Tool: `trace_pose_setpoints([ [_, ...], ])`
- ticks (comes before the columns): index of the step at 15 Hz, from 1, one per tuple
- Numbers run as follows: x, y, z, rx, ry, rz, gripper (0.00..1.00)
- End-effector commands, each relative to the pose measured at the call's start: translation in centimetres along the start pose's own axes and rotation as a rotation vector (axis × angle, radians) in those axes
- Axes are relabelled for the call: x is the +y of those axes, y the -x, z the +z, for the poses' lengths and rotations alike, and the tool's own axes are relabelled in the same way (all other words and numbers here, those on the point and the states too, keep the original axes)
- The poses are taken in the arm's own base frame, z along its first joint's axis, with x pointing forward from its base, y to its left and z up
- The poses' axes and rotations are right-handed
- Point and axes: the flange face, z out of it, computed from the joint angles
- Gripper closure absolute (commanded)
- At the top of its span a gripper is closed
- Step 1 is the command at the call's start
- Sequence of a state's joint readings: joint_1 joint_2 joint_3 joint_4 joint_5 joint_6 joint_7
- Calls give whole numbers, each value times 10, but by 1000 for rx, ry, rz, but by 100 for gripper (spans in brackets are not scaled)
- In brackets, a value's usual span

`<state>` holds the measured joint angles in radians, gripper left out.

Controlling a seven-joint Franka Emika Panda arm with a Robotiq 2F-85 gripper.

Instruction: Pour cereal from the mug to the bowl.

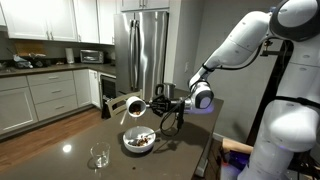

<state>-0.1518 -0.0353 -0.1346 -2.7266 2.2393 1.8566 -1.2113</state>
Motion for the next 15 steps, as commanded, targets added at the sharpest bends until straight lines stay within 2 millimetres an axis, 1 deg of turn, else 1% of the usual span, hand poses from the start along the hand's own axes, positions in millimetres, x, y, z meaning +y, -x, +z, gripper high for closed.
trace_pose_setpoints([
  [1,0,0,0,-1,0,0,84],
  [6,0,-1,0,-1,0,0,84],
  [7,0,-1,0,-1,0,0,96],
  [11,3,-3,0,9,1,-24,96],
  [12,0,1,1,-10,-15,-26,96],
  [13,7,1,-2,-2,13,6,84],
  [15,7,1,-1,-4,12,4,84],
])
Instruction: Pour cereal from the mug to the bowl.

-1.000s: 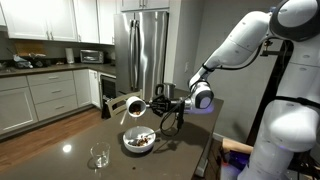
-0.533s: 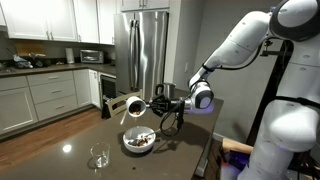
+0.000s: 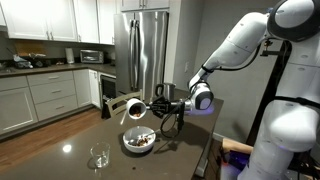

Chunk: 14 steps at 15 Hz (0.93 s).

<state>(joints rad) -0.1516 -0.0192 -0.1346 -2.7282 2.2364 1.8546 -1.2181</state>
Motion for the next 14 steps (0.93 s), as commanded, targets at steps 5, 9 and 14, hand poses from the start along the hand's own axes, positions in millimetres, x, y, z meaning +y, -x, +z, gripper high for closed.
trace_pose_setpoints([
  [5,2,-4,0,25,1,-26,96],
  [9,5,-12,-1,78,-20,-99,96],
  [14,12,-18,-5,141,-42,-221,96],
])
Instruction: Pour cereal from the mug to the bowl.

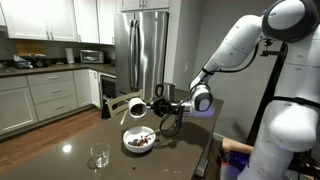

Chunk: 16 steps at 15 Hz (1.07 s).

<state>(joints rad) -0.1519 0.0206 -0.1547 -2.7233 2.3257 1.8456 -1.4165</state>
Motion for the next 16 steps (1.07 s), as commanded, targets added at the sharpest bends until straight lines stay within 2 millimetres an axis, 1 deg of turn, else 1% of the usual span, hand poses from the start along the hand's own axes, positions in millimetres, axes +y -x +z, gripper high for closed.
trace_pose_setpoints([
  [1,4,-3,0,43,-34,-80,96],
  [4,13,1,-6,43,-11,-119,96],
  [8,20,5,-12,37,-36,-195,96],
  [16,19,9,-14,43,-133,-298,96],
])
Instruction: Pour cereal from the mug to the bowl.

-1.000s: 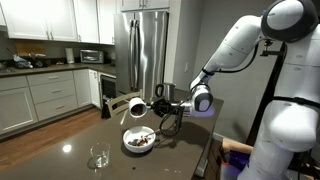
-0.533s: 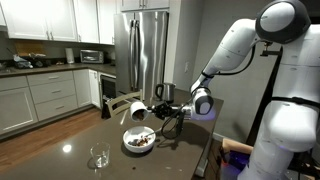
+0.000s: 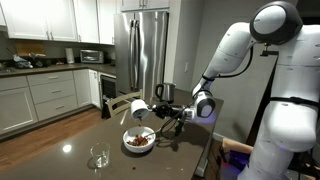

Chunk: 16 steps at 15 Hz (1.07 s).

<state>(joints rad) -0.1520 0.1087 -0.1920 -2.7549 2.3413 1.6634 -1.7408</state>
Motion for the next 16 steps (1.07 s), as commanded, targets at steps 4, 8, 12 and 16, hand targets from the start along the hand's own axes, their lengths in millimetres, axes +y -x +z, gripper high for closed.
trace_pose_setpoints([
  [4,-6,-1,-1,18,-71,-79,96],
  [8,-6,0,-1,18,-76,-98,96],
  [12,2,0,-4,19,-4,-52,96],
  [16,10,1,-10,11,83,-13,96],
])
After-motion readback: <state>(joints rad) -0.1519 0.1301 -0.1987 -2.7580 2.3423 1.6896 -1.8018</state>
